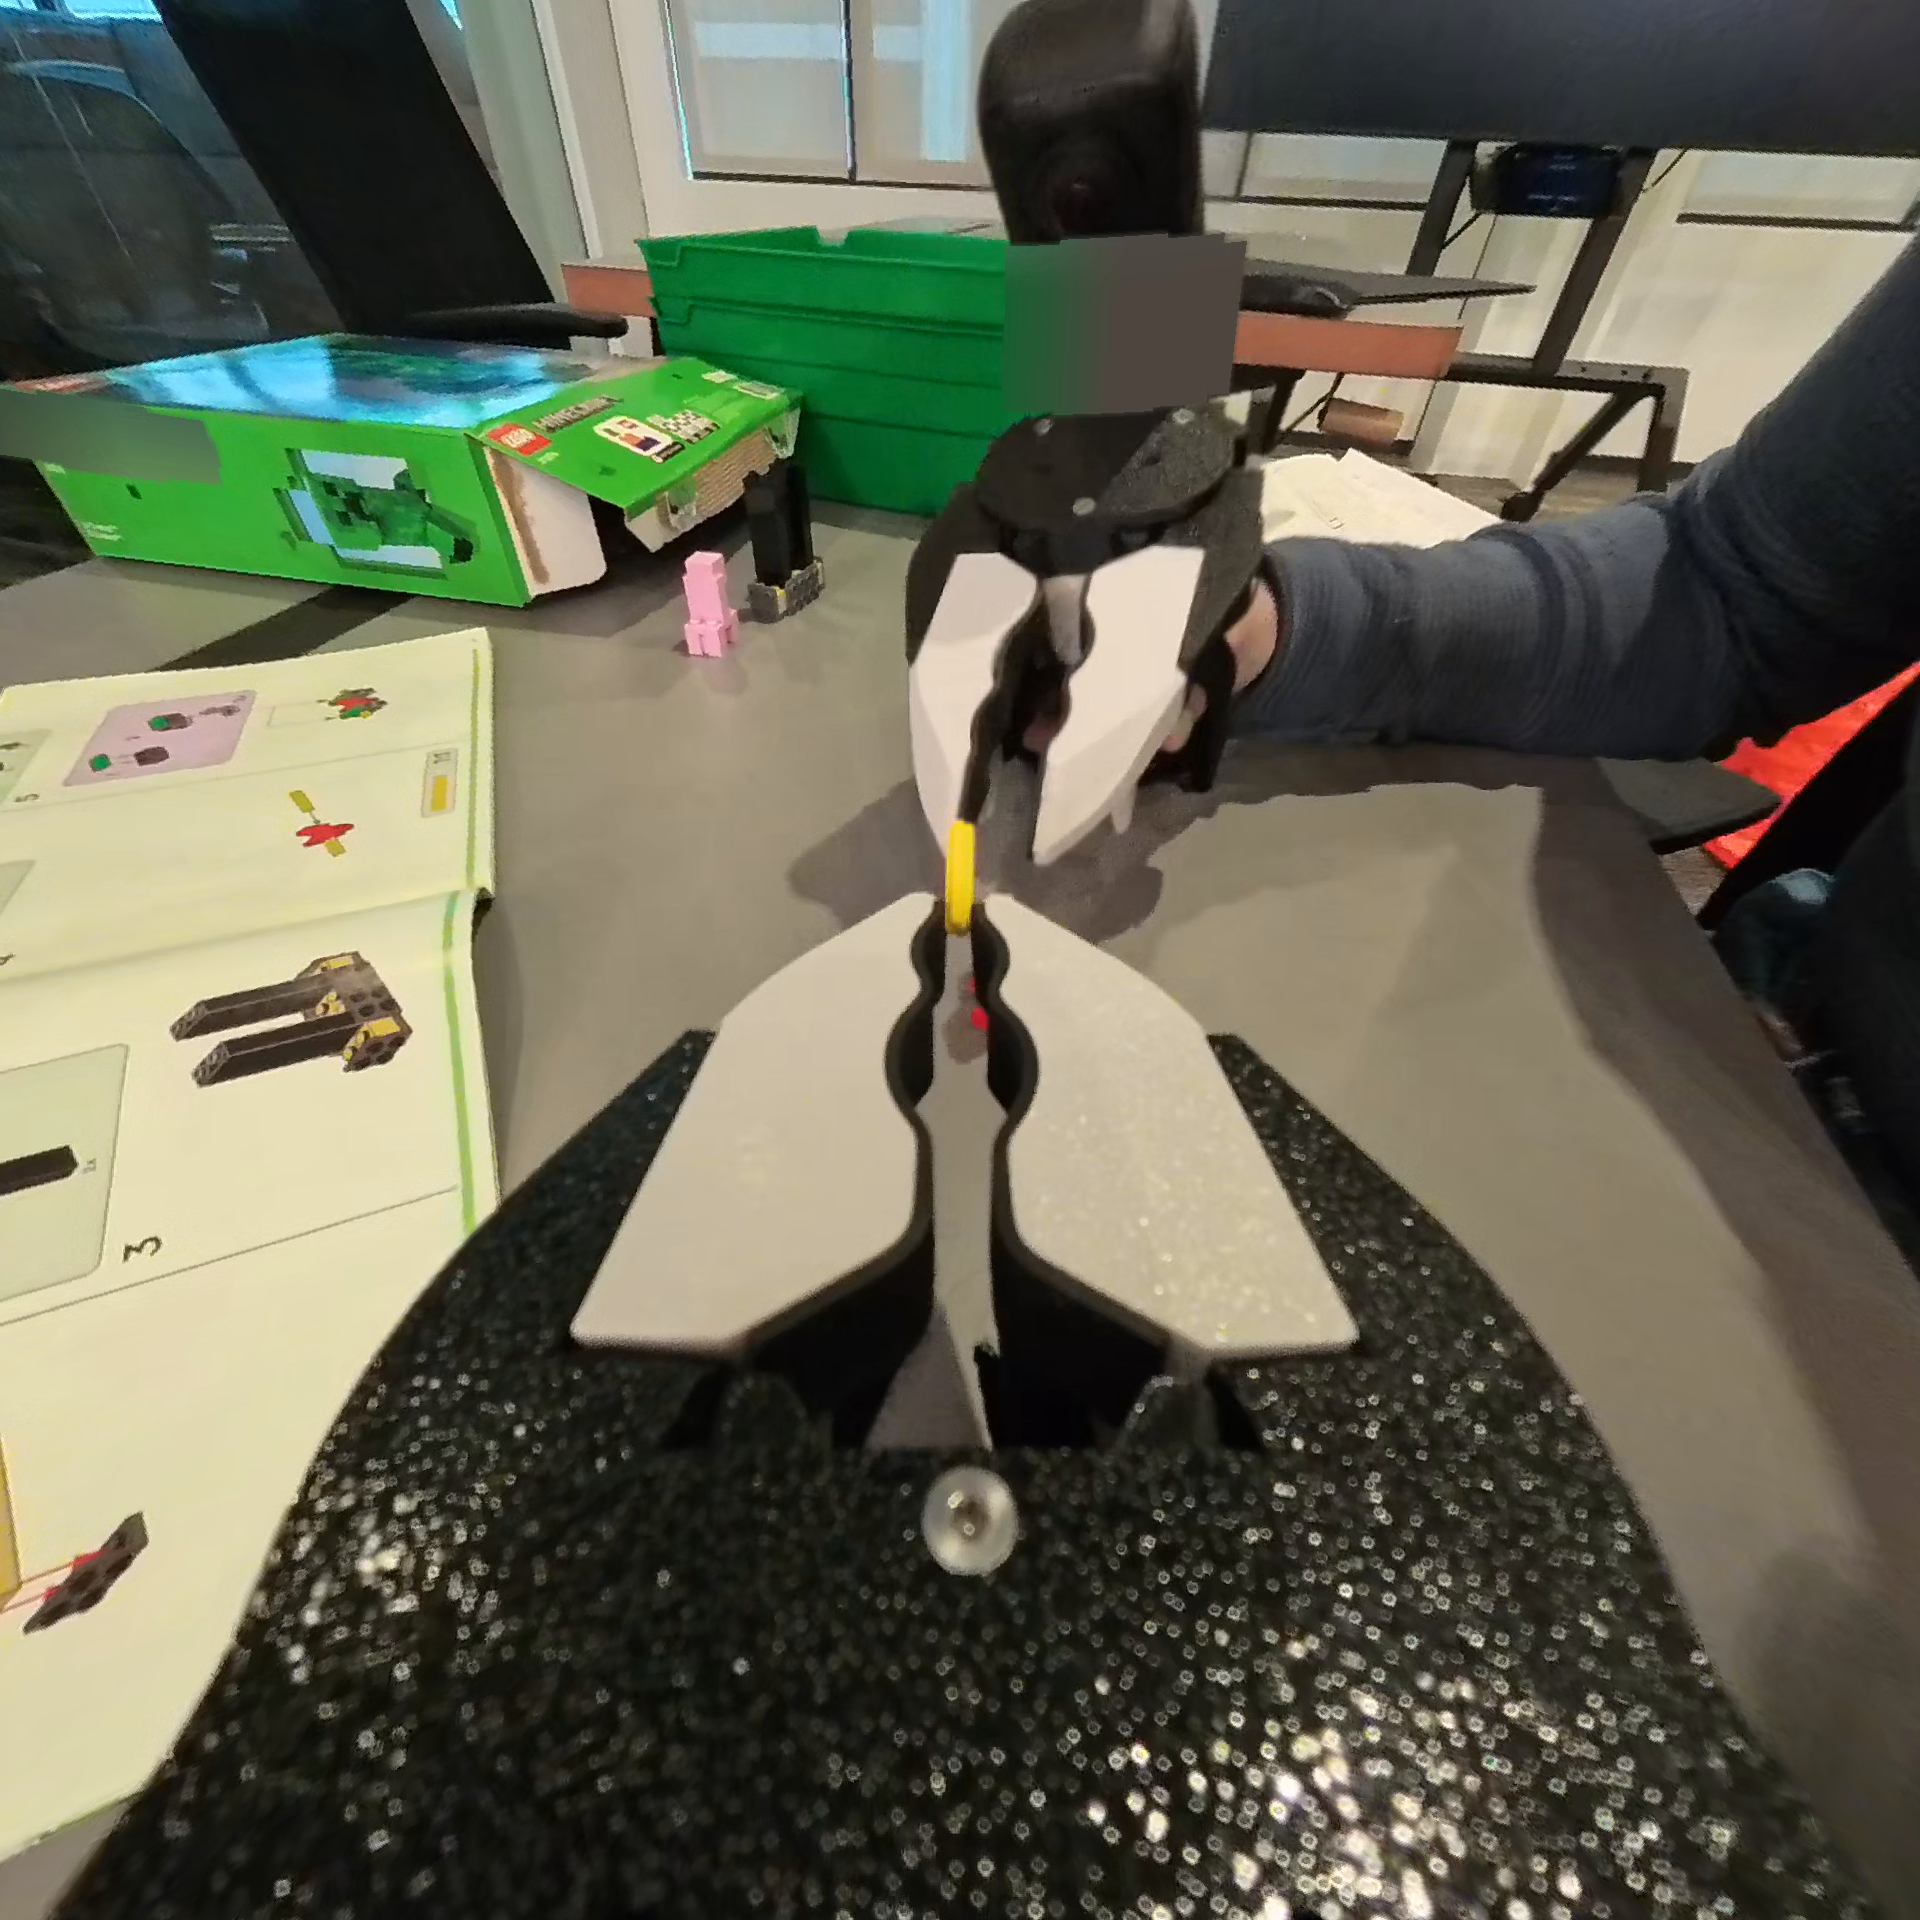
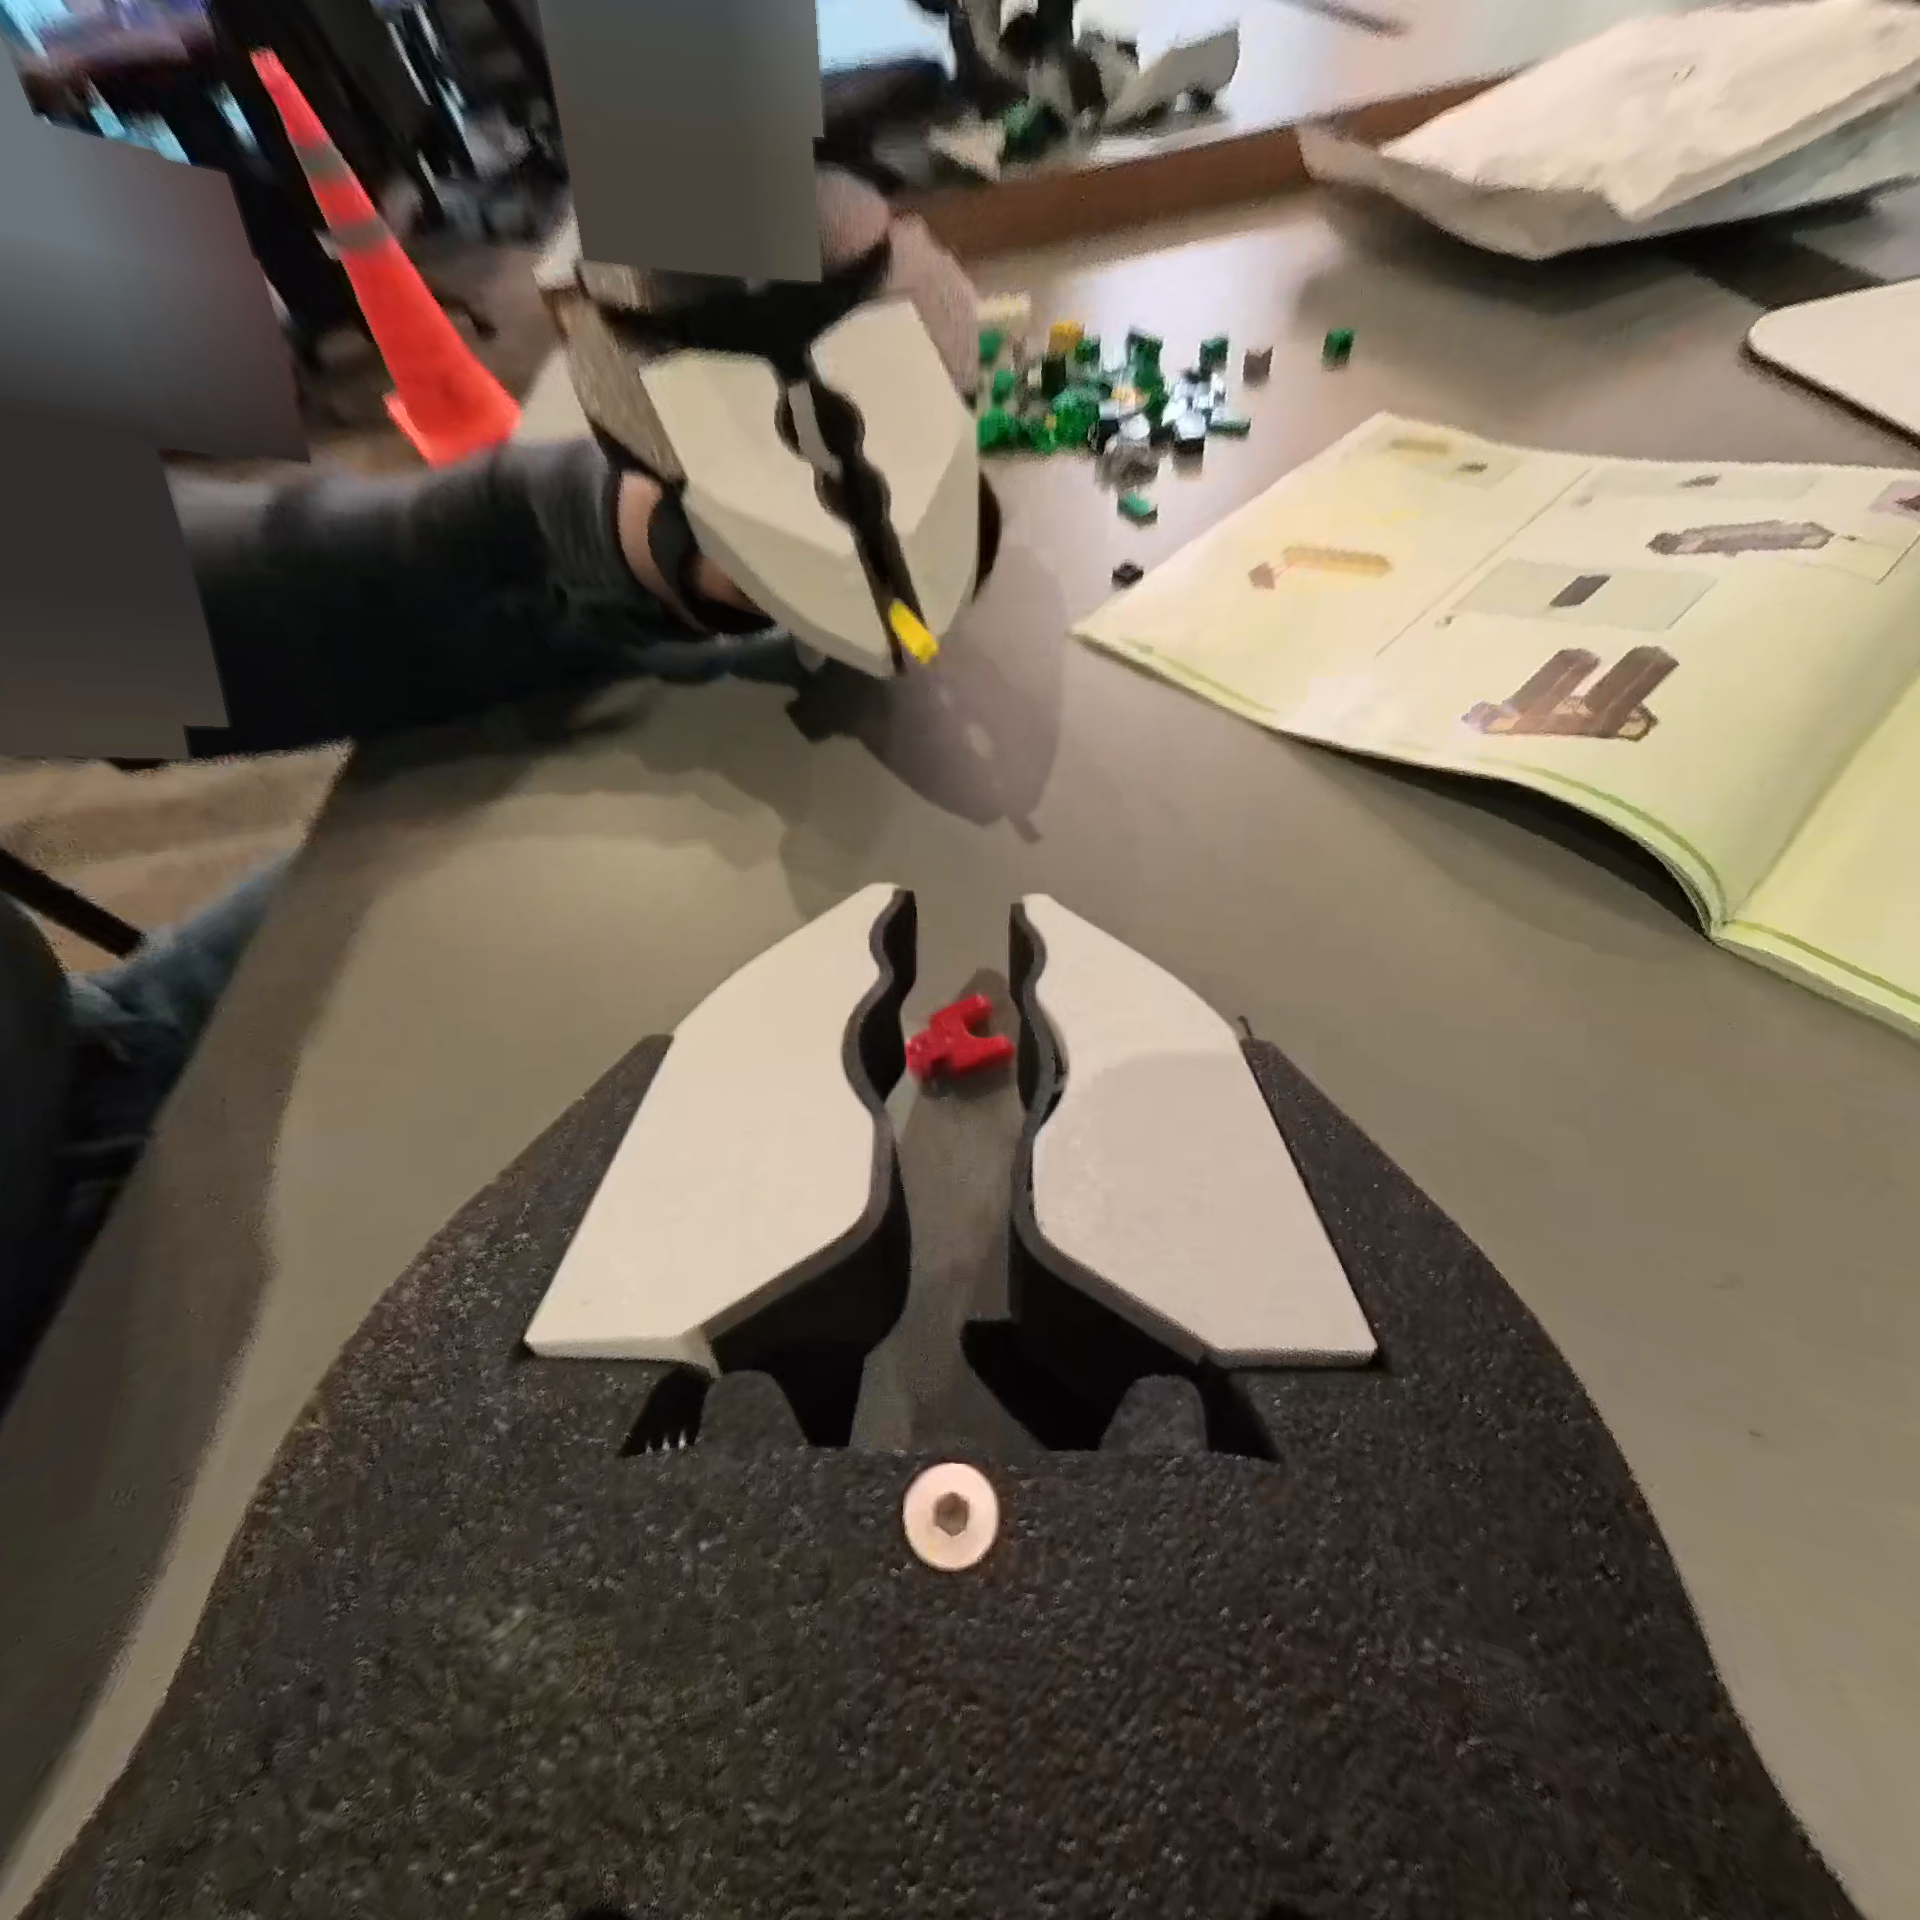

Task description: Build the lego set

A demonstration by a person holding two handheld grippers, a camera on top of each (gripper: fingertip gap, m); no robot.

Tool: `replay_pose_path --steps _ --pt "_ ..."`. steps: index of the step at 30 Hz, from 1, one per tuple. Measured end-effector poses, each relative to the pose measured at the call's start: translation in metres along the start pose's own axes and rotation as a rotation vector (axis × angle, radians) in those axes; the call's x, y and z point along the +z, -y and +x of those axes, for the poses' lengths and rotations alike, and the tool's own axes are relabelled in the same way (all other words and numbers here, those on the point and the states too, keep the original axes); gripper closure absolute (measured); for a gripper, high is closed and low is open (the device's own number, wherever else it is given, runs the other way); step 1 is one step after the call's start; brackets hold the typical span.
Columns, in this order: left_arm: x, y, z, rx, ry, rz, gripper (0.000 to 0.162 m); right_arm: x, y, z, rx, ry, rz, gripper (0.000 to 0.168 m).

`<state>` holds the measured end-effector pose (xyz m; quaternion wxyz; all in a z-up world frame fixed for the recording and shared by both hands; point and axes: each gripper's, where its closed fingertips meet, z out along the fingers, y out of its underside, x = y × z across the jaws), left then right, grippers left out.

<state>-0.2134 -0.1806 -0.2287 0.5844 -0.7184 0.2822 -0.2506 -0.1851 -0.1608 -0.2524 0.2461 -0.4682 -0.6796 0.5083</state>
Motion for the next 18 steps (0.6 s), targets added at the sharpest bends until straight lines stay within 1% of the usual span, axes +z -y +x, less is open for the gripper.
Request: replay_pose_path --steps 7,9,12,15,18 --pt "0.004 0.000 0.006 0.076 -0.006 -0.002 0.158 0.008 0.023 -0.003 0.107 0.027 0.157 0.153" --pt "0.006 -0.002 0.009 0.101 -0.014 -0.016 0.158 0.013 0.026 -0.005 0.117 0.031 0.161 0.151" --pt "0.006 -0.001 0.009 0.113 -0.008 -0.011 0.158 0.015 0.028 -0.009 0.116 0.045 0.174 0.154" --pt "0.005 -0.001 0.008 0.104 -0.005 -0.009 0.158 0.016 0.032 -0.017 0.153 0.119 0.204 0.153" --pt "0.007 -0.003 0.009 0.117 -0.008 -0.028 0.158 0.018 0.031 -0.018 0.151 0.122 0.193 0.156"
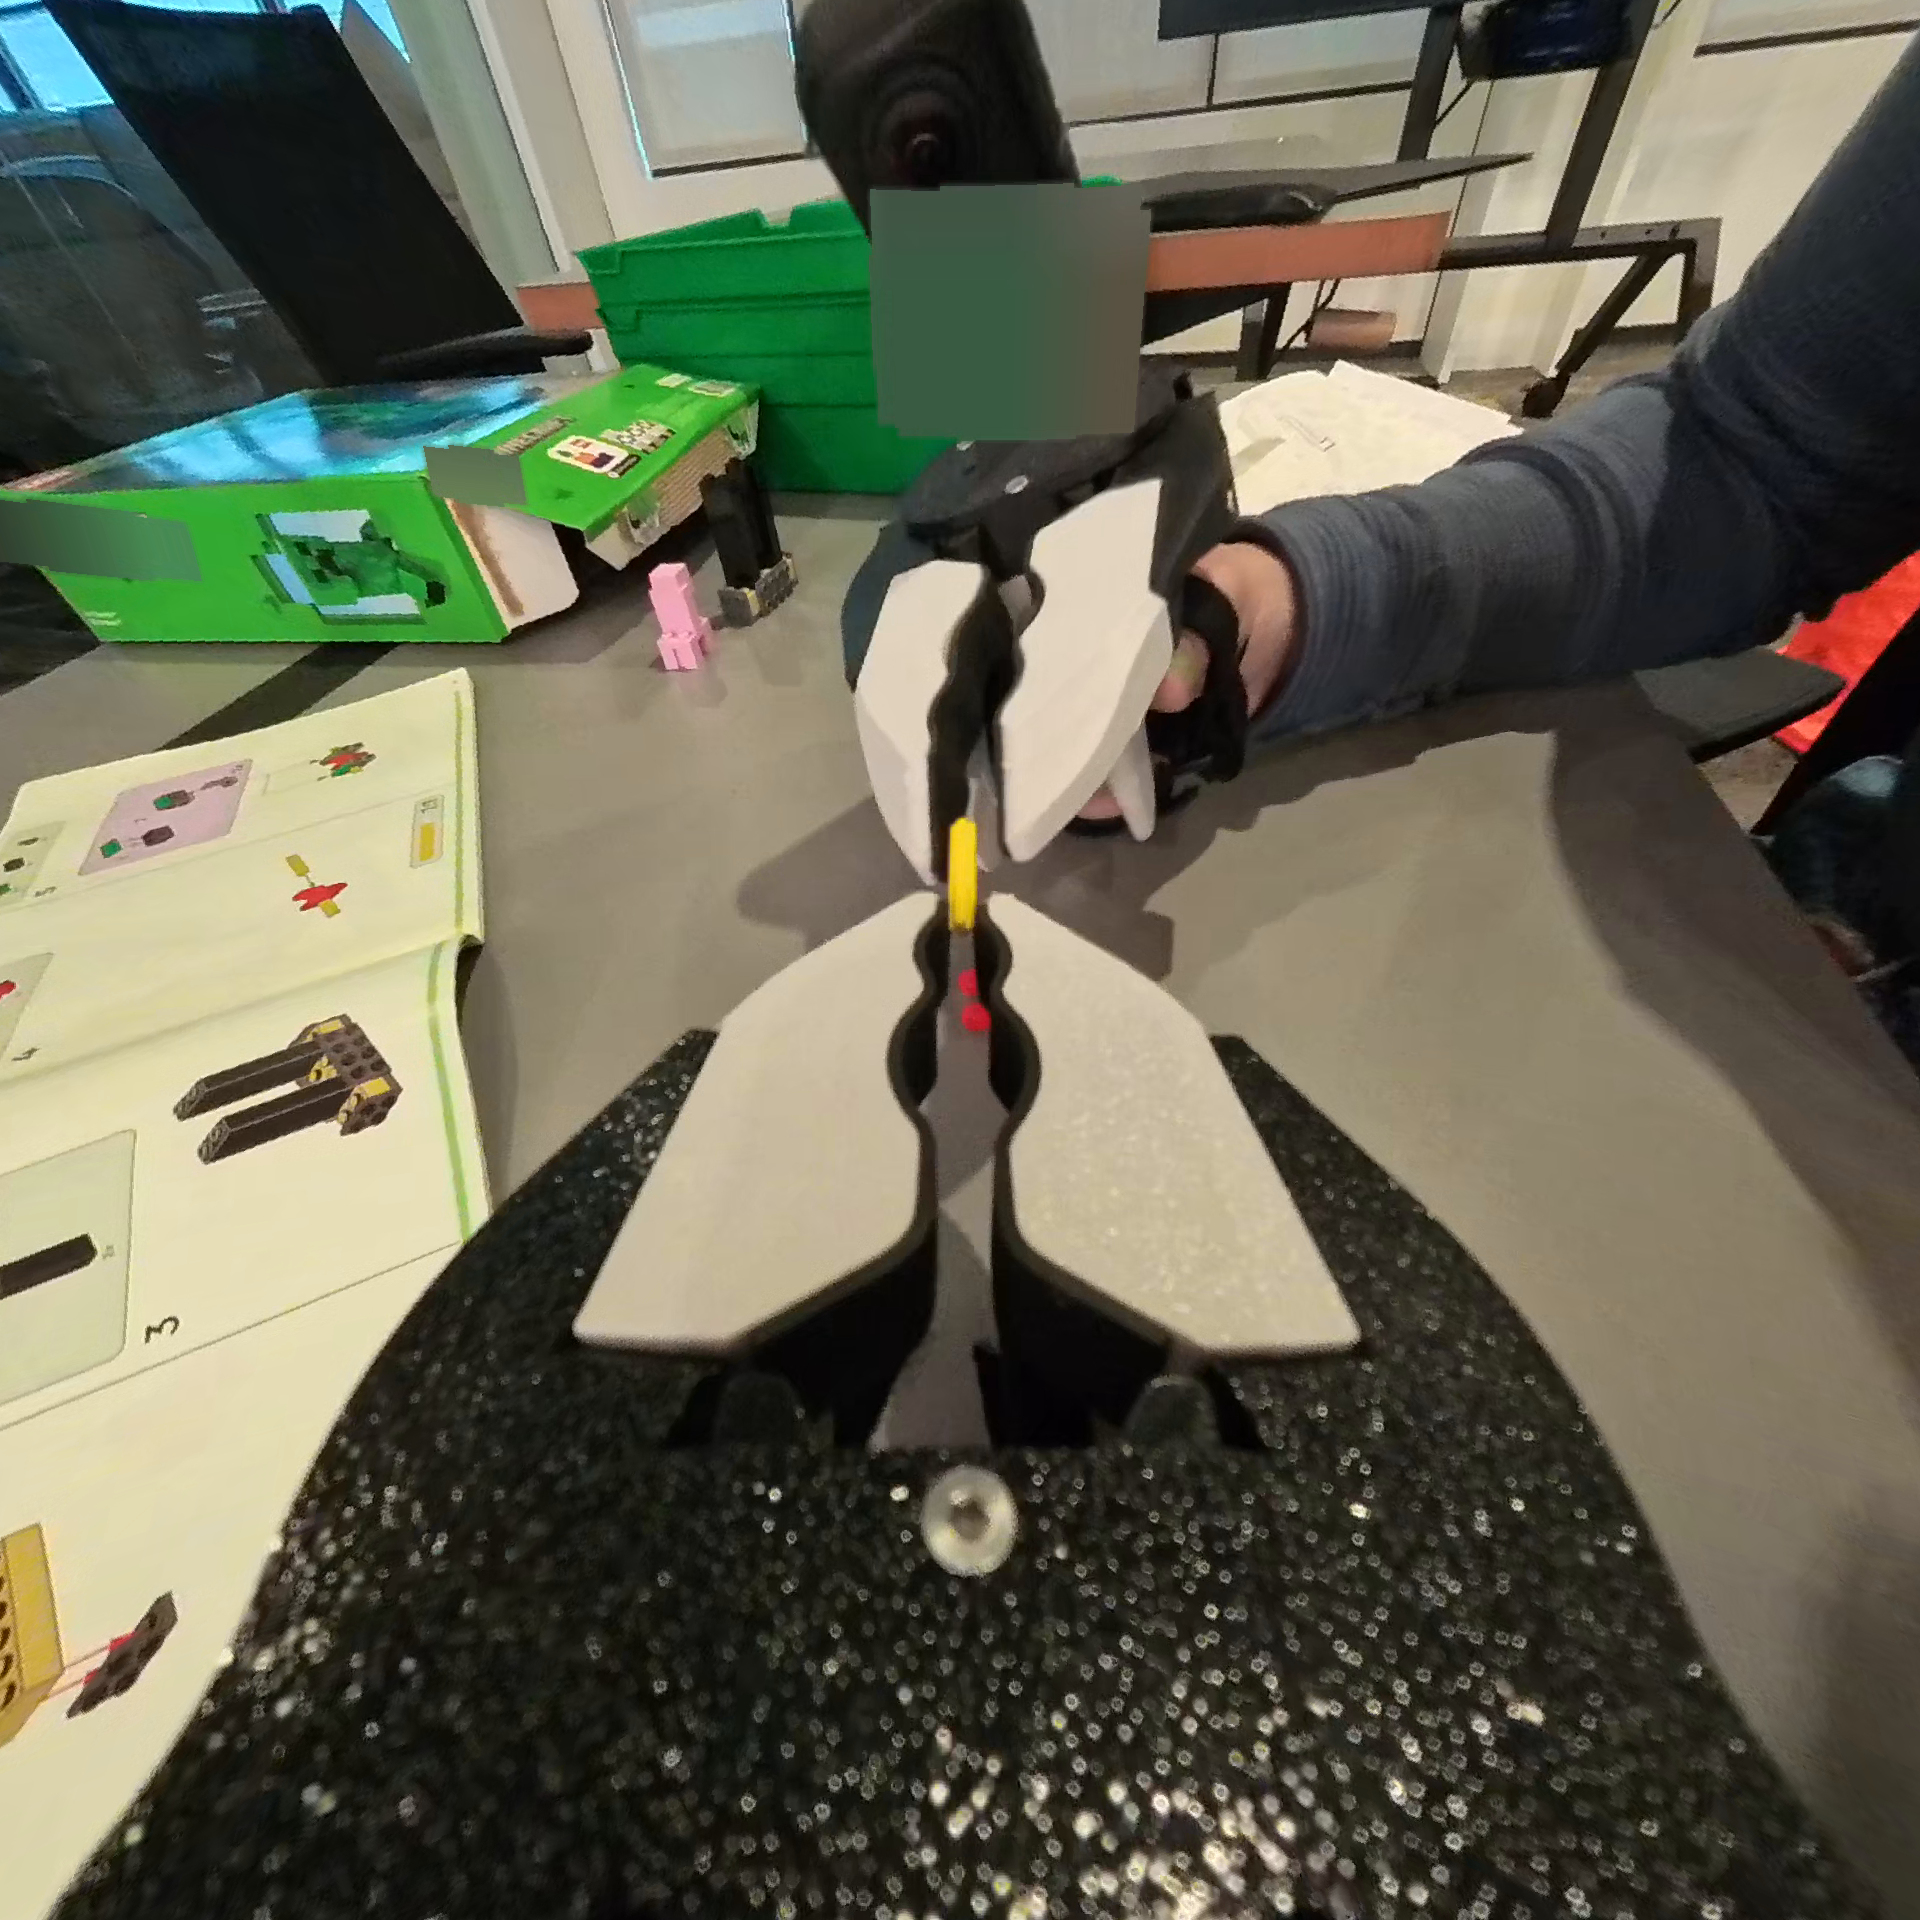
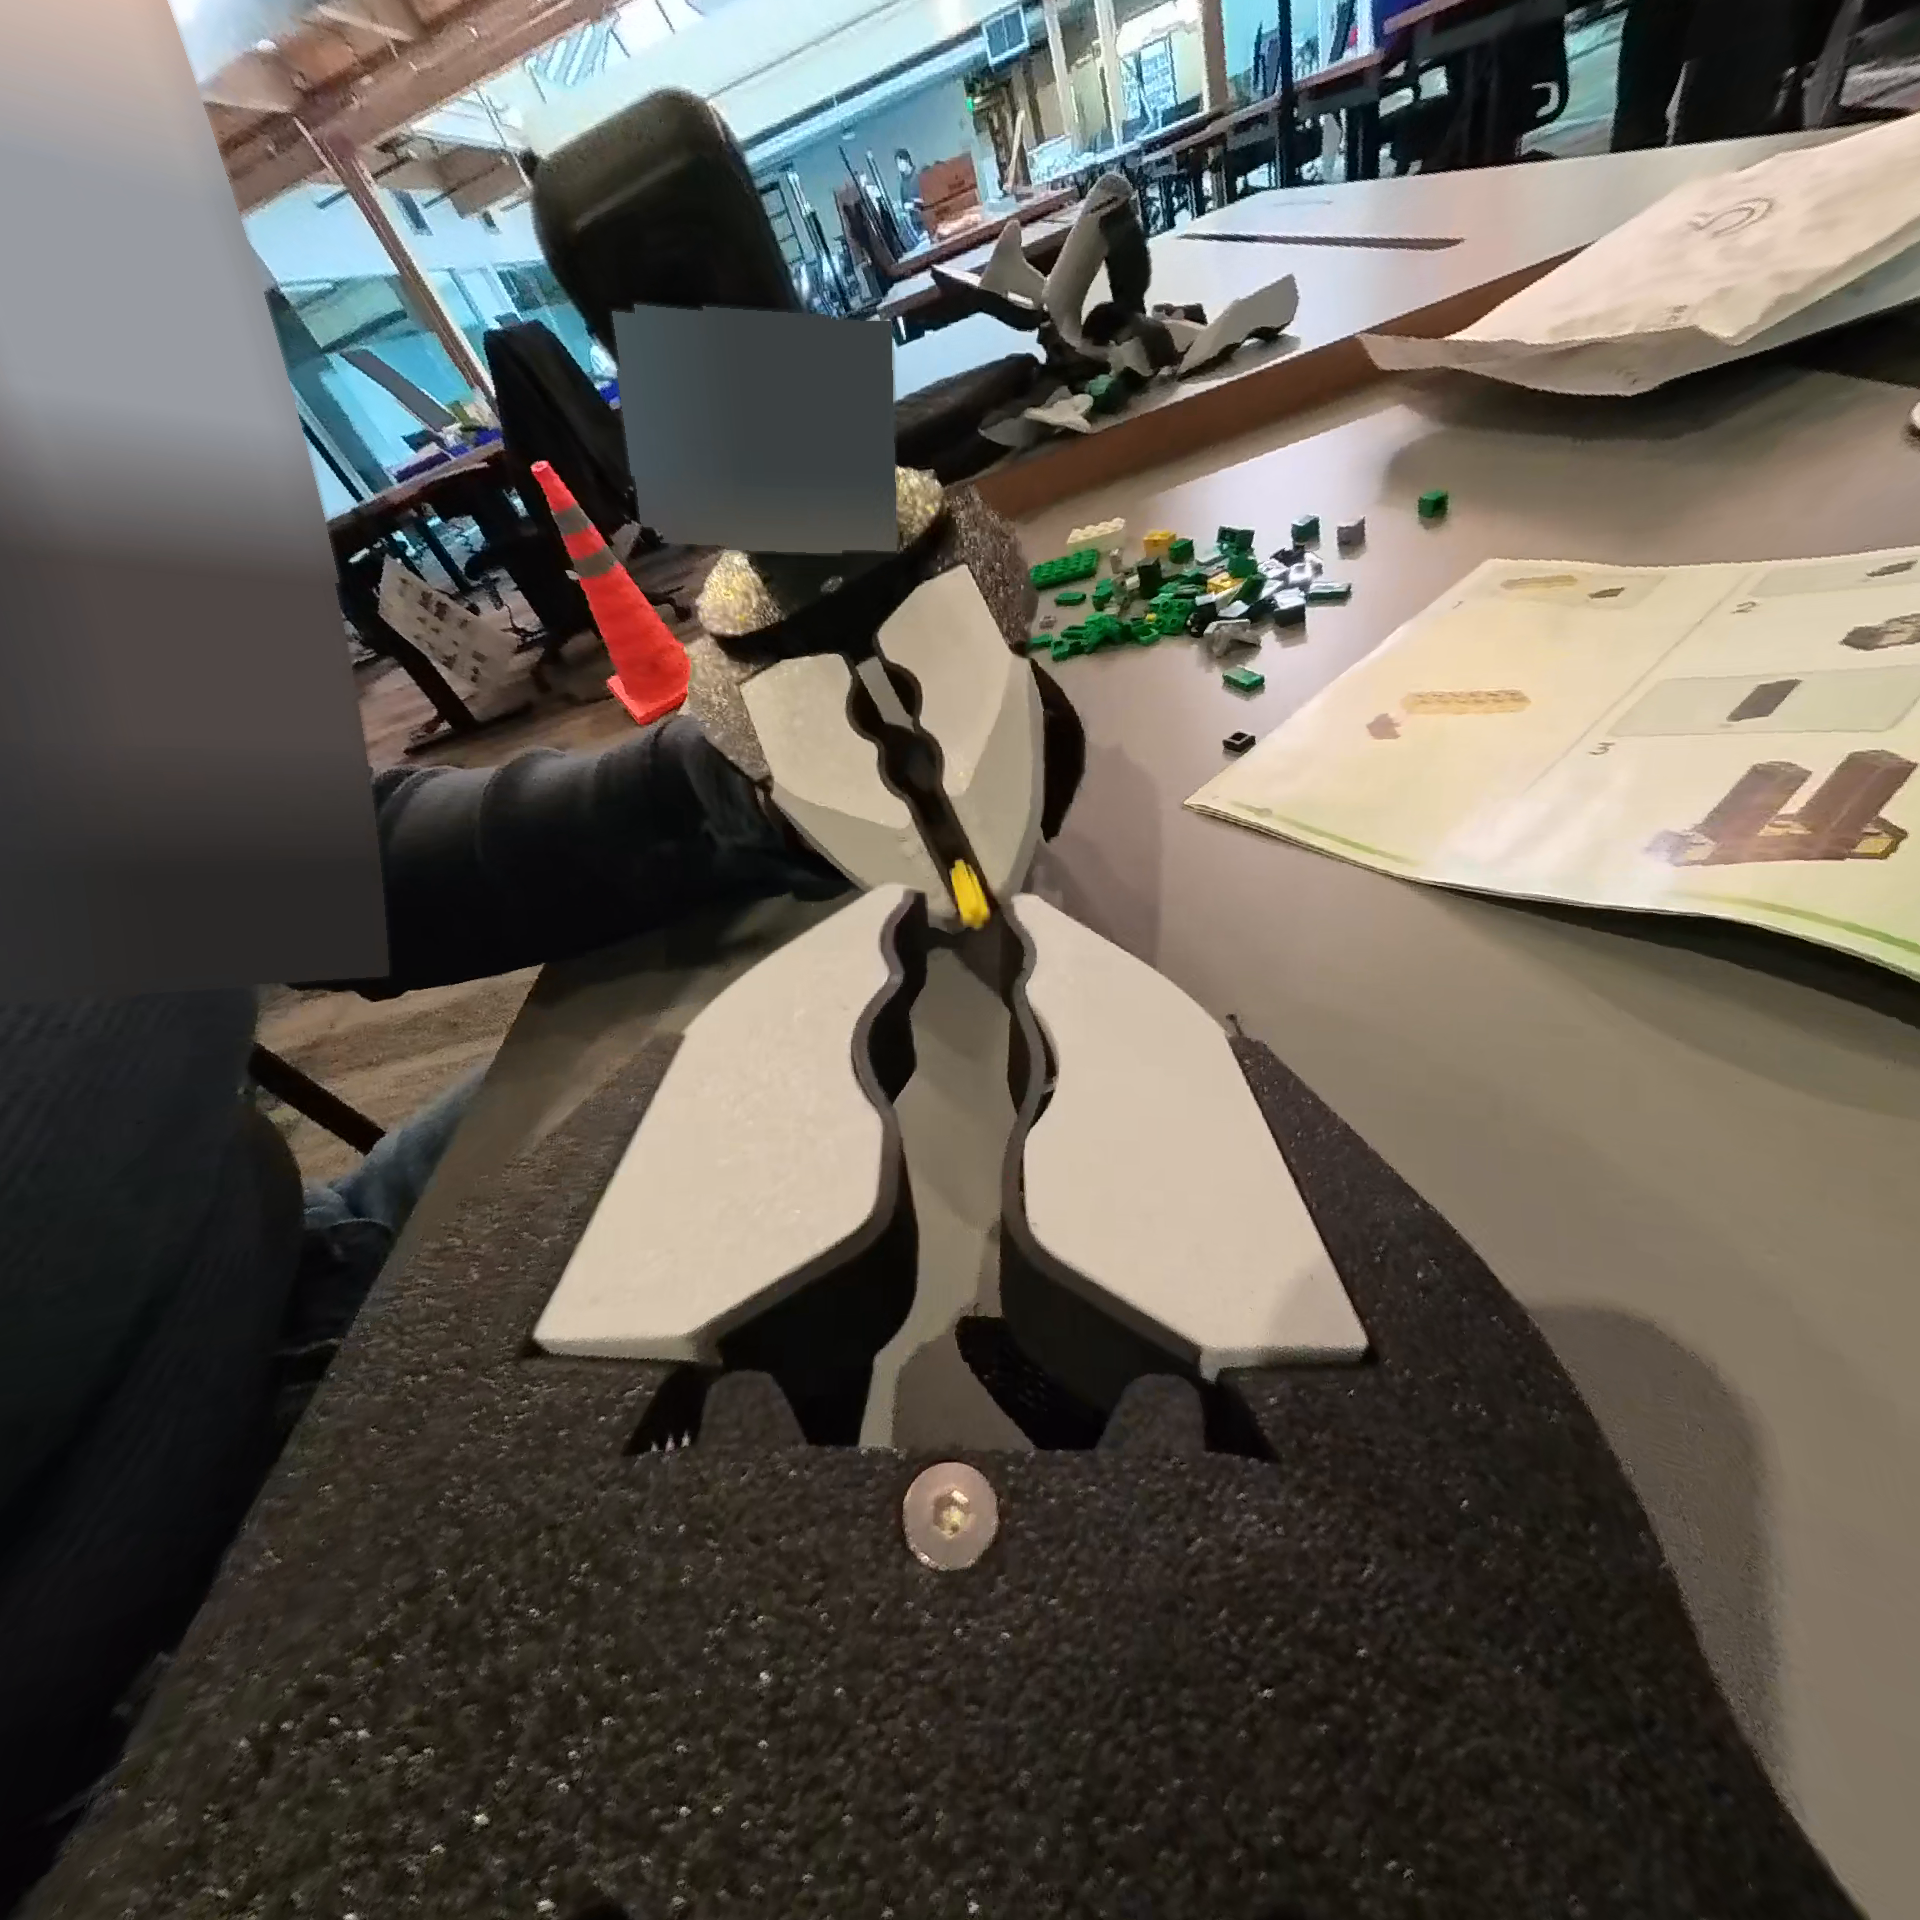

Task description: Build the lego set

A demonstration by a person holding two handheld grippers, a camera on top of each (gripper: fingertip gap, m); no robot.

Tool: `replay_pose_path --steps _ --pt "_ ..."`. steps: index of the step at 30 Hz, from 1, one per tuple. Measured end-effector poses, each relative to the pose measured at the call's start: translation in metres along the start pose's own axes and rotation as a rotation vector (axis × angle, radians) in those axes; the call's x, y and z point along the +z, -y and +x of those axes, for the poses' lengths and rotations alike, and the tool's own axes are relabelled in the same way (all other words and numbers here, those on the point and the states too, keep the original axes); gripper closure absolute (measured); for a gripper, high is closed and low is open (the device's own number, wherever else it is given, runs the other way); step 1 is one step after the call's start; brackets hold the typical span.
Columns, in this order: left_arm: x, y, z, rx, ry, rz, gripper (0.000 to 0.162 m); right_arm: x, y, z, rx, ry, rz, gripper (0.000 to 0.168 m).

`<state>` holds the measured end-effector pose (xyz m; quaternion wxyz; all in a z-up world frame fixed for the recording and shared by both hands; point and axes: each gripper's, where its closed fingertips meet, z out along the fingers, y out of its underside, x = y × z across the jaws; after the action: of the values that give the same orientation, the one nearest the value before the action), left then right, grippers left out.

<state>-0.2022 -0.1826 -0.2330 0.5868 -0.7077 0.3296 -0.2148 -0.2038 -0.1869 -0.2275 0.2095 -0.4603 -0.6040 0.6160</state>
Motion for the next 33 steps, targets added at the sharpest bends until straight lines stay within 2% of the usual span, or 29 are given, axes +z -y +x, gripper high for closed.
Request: replay_pose_path --steps 6,33 --pt "0.0023 -0.0027 0.0027 0.022 -0.007 -0.023 0.158 0.0007 0.0001 0.0007 -0.006 -0.006 0.000 0.165" --pt "0.0031 -0.0037 0.0031 0.032 -0.004 -0.034 0.158 0.0015 -0.0037 0.0029 0.003 -0.003 -0.027 0.161"
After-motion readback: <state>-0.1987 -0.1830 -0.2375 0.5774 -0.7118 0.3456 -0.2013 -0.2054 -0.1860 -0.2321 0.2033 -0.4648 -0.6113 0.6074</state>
